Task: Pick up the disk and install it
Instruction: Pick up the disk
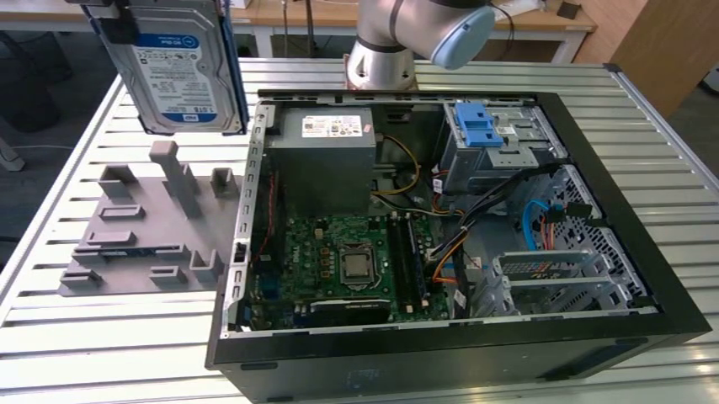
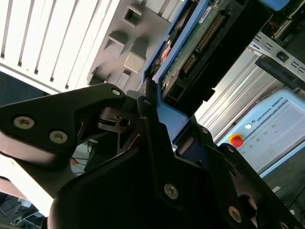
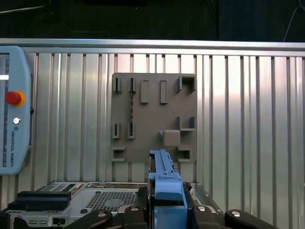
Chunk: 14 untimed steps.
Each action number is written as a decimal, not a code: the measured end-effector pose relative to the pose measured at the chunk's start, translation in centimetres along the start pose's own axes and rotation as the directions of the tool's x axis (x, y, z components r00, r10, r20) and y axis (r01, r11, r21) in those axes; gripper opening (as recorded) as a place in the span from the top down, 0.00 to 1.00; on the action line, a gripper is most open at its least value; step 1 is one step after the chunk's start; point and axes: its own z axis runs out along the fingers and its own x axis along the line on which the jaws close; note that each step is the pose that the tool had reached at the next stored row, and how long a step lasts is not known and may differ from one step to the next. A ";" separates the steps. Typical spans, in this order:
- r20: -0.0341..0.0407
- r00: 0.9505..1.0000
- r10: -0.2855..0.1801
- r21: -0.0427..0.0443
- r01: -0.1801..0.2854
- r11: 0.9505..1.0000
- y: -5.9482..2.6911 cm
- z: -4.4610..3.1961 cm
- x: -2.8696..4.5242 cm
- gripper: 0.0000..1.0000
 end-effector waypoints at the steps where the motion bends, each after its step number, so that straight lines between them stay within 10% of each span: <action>1: 0.000 1.000 0.000 0.000 0.000 1.000 0.00 0.04 0.32 0.64; 7: -0.001 1.000 0.000 0.000 0.000 1.000 -0.26 0.20 1.46 0.64; 14: -0.001 1.000 0.000 0.000 0.000 1.000 -3.28 0.13 1.81 0.64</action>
